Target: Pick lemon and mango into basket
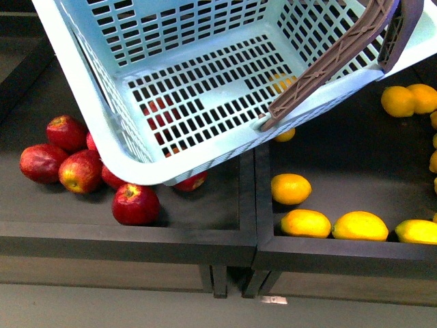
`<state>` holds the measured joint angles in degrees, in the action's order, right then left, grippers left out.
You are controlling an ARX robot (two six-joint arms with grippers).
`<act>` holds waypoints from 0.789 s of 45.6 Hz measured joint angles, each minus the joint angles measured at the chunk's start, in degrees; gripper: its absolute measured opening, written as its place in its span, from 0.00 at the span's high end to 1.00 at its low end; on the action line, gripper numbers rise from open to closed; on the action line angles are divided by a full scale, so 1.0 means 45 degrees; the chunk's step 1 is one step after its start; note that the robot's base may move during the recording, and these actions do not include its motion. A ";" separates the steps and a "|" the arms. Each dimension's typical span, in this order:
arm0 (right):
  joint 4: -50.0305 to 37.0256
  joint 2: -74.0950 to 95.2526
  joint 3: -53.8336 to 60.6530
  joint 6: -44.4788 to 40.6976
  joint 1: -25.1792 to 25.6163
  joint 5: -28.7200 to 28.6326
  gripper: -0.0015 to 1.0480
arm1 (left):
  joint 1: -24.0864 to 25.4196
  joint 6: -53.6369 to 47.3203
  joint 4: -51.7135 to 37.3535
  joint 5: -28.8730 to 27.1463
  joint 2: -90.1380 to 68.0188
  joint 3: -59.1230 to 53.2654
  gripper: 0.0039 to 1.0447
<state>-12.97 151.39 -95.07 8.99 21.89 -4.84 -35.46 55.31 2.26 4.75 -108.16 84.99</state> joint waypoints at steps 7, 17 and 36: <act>0.0612 0.0631 -0.0942 0.0073 -0.0039 -0.0053 0.08 | -0.0005 0.0000 0.0000 0.0015 0.0000 0.0000 0.72; 0.1166 0.1073 -0.1608 0.0112 -0.0092 -0.0112 0.08 | -0.0005 0.0000 0.0000 0.0029 0.0000 0.0000 0.72; 0.1967 0.1409 -0.1943 0.0233 -0.0126 -0.0117 0.43 | -0.0005 0.0000 0.0000 0.0034 0.0000 0.0000 0.72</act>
<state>-4.12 157.73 -103.81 10.04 21.32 -5.37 -35.48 55.31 2.26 4.91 -108.16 84.99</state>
